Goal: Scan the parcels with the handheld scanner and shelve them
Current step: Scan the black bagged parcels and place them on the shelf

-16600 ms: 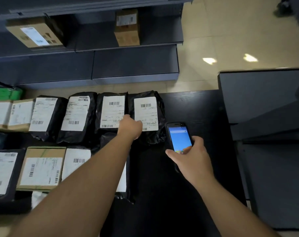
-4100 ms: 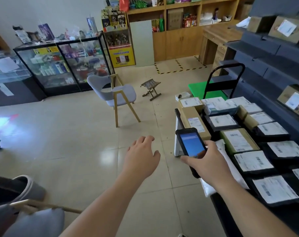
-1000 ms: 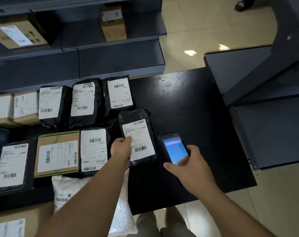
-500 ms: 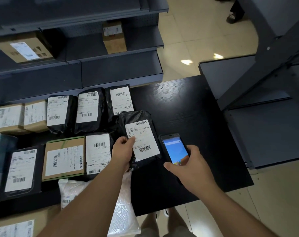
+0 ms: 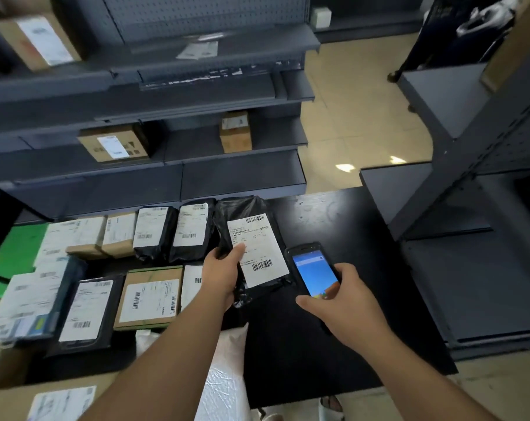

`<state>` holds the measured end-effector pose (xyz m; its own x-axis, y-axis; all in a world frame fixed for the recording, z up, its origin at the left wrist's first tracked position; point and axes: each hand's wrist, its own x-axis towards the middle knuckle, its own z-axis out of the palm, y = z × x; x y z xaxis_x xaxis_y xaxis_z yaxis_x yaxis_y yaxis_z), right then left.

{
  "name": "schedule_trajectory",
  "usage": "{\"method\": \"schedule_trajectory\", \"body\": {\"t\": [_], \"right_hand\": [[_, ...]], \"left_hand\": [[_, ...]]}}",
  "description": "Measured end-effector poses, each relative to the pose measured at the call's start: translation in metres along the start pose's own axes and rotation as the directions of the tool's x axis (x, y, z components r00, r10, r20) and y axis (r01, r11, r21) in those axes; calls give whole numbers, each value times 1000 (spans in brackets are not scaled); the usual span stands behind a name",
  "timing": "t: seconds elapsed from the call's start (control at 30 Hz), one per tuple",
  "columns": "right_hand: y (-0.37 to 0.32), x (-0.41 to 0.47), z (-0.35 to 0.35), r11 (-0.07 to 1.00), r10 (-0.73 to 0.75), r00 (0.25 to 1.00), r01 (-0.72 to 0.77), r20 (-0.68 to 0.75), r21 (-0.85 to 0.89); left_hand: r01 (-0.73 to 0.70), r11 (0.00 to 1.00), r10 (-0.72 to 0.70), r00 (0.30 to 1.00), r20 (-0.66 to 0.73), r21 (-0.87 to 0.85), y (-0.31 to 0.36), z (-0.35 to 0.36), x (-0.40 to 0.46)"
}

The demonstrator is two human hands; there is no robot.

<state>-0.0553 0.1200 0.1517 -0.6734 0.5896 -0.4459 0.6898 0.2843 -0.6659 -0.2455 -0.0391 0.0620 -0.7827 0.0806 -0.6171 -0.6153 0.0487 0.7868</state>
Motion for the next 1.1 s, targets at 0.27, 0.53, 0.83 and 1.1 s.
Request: {"method": "schedule_trajectory", "body": {"t": [0.27,0.53,0.83,1.1], "right_hand": [[-13,-15,-56,989,-148,987,147,69,11],[-25,-41,-103,958,-288,954,288,85,20],[-39,-69,-116,928,-340,930,356,138,-114],[-66,-97,-105,905,-318,916,370,244,-210]], "left_hand": [[-102,993,100,994,-47,-52,33,10,-67],[-215,970,208,976,-65,-113,49,19,-114],[-359,925,357,933,-38,-127,98,6,-143],[-444,884,450,893,8,-147,130,-21,-148]]}}
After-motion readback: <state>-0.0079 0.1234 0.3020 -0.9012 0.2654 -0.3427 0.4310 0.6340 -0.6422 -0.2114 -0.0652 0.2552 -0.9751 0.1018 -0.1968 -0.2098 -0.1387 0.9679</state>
